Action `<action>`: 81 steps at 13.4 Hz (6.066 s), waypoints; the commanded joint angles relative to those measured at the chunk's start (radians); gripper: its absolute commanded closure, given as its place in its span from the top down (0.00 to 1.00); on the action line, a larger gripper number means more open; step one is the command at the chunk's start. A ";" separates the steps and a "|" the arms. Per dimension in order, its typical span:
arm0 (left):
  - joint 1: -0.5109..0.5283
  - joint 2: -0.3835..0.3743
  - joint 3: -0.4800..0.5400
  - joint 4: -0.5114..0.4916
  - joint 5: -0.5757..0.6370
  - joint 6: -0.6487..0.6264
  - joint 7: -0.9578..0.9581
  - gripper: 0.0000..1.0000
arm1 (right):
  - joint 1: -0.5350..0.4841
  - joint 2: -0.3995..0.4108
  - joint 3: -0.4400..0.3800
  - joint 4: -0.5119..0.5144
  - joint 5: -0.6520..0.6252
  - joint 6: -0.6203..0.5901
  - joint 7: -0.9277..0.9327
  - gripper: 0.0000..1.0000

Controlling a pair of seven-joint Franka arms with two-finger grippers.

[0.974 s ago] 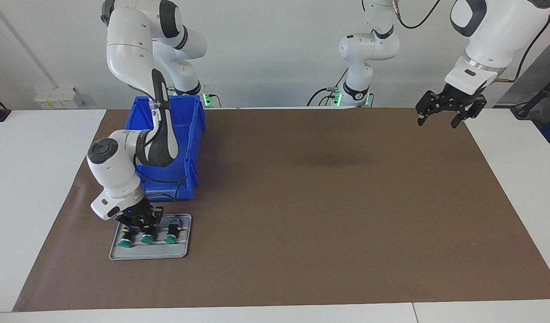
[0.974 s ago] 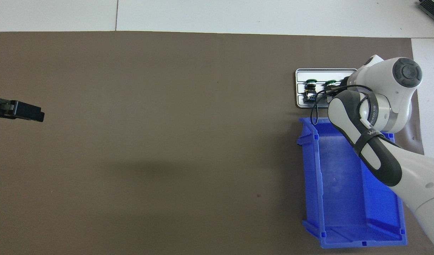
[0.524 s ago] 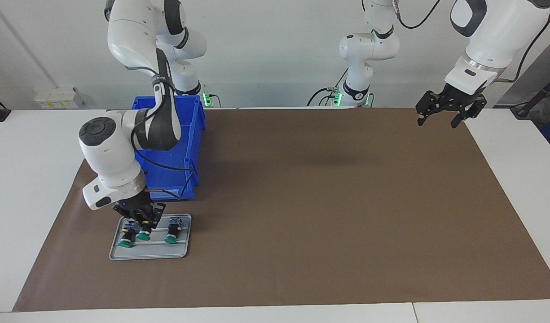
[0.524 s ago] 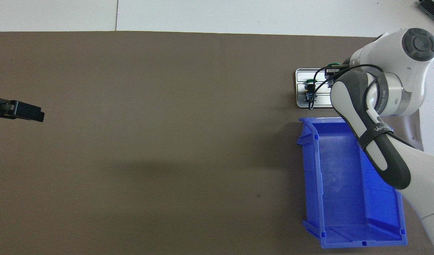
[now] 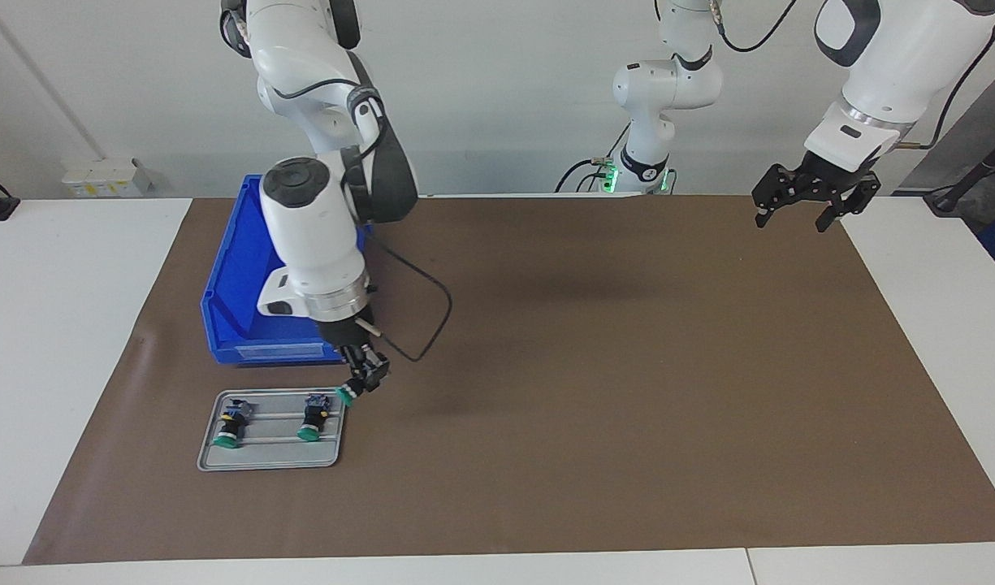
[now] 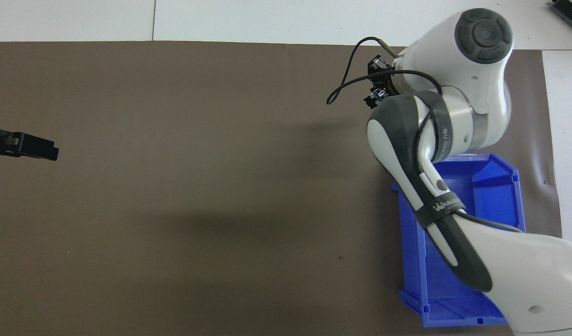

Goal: Place and press button with both arms

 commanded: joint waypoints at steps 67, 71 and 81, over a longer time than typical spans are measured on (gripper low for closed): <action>-0.059 -0.021 -0.019 -0.067 0.019 0.108 0.158 0.99 | -0.311 -0.523 -0.015 -0.226 -0.086 -0.444 -1.139 1.00; -0.173 -0.044 -0.022 -0.170 0.009 0.215 0.304 0.99 | -0.308 -0.520 -0.013 -0.213 -0.075 -0.467 -1.187 1.00; -0.424 0.095 -0.024 -0.236 -0.110 0.474 0.588 0.99 | -0.299 -0.532 -0.005 -0.229 -0.060 -0.494 -1.180 1.00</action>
